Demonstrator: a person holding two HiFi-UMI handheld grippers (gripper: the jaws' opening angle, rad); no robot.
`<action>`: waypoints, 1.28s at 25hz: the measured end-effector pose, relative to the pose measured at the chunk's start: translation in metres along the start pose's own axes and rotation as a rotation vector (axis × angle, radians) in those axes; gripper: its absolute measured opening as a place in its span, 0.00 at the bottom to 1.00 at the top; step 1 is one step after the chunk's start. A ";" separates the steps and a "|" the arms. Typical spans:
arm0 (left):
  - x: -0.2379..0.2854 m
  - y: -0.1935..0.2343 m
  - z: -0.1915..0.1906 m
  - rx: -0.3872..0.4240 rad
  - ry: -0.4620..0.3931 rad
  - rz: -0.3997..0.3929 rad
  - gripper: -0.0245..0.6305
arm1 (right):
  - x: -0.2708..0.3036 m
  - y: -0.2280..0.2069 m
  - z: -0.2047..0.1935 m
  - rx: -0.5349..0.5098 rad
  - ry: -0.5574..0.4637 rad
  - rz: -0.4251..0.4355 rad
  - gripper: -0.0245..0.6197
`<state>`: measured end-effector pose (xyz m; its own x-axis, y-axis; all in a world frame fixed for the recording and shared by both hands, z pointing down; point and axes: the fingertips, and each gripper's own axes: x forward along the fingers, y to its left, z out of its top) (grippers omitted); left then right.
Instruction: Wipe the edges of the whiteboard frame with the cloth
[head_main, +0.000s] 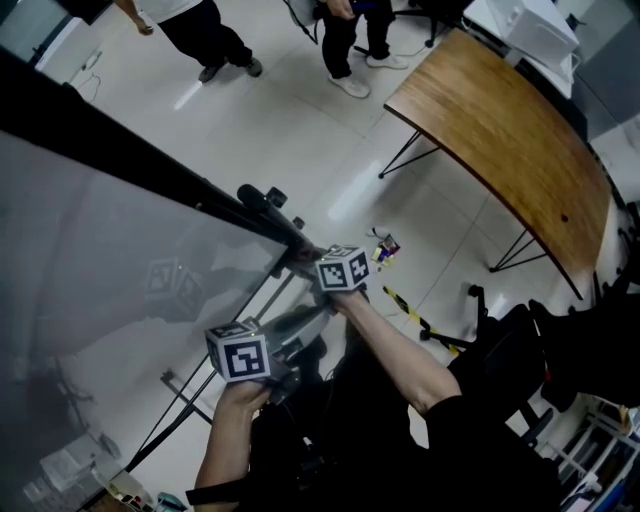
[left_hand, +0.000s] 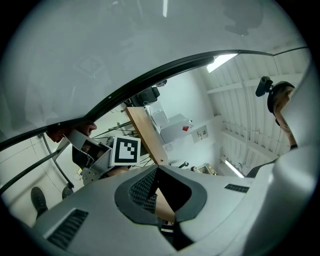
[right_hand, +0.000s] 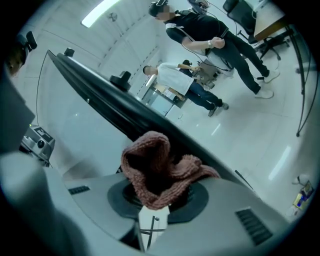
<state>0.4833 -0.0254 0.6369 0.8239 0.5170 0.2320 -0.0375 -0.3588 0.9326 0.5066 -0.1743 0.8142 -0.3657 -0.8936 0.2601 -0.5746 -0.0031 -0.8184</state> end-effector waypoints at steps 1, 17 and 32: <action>-0.001 0.000 0.000 0.001 0.000 -0.003 0.03 | 0.000 0.002 0.000 -0.004 0.002 -0.003 0.15; -0.019 0.002 -0.011 0.006 0.034 -0.030 0.03 | 0.010 0.024 -0.024 0.002 0.011 0.002 0.15; -0.026 -0.005 -0.021 0.052 0.132 -0.112 0.03 | -0.001 0.033 -0.033 0.169 -0.077 -0.028 0.15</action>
<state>0.4501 -0.0204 0.6323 0.7395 0.6526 0.1652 0.0826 -0.3314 0.9399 0.4641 -0.1588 0.8037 -0.2903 -0.9239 0.2492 -0.4499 -0.0981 -0.8877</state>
